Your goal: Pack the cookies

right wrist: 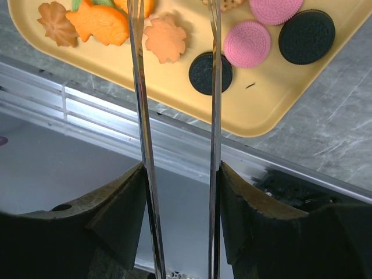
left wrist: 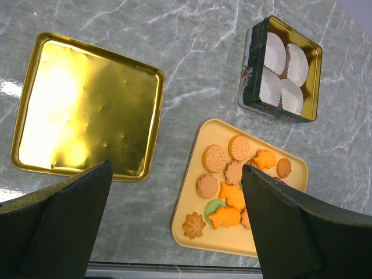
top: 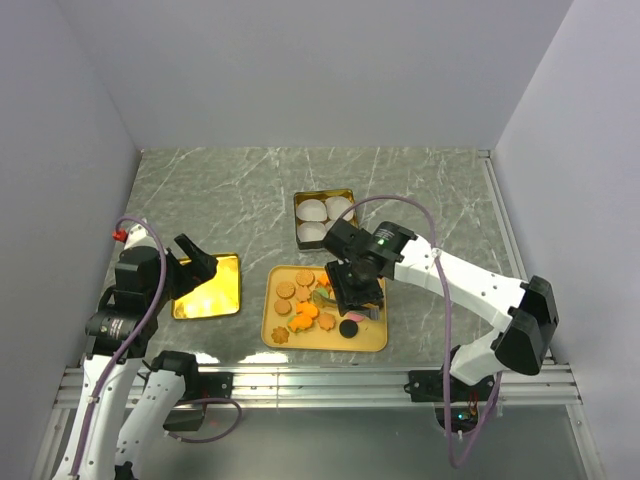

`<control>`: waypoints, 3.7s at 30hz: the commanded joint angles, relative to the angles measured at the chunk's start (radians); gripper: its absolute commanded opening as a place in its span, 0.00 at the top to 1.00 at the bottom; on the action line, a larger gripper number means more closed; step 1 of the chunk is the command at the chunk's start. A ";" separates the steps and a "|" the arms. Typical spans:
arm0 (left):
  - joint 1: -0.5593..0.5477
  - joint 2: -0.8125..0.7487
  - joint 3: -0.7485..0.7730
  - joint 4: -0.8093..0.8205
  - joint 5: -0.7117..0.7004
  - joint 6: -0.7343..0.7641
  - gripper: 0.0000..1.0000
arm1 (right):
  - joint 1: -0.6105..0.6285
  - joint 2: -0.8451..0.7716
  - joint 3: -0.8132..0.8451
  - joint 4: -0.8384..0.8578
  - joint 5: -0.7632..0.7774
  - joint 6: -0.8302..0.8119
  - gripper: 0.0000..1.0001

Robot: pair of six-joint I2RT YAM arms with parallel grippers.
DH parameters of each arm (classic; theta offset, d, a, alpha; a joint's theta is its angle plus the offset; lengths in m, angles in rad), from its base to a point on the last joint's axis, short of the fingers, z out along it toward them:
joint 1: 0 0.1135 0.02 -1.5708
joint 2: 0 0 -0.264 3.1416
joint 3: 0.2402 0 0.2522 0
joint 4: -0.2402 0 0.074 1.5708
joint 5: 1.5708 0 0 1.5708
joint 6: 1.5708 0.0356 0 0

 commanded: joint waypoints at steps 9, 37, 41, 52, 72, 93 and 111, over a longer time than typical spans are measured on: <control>-0.008 -0.010 0.000 0.032 0.014 0.016 0.01 | 0.010 0.057 0.046 0.054 -0.005 -0.032 0.44; -0.012 -0.019 -0.002 0.033 0.015 0.014 0.01 | 0.018 0.036 0.083 0.047 -0.012 -0.014 0.71; -0.017 -0.014 -0.002 0.033 0.015 0.014 0.01 | 0.019 0.020 0.090 0.050 -0.013 0.000 0.75; -0.019 -0.007 -0.002 0.032 0.020 0.017 0.01 | 0.018 0.026 0.188 -0.012 0.022 -0.009 0.81; -0.022 0.012 -0.008 0.046 0.037 0.031 0.02 | -0.256 0.394 0.932 -0.174 -0.033 -0.160 0.81; -0.088 0.061 -0.003 0.032 0.037 0.036 0.05 | -0.381 0.600 0.881 0.057 -0.073 -0.152 0.84; -0.144 0.078 -0.003 0.029 0.029 0.030 0.06 | -0.384 0.694 0.770 0.131 -0.054 -0.112 0.80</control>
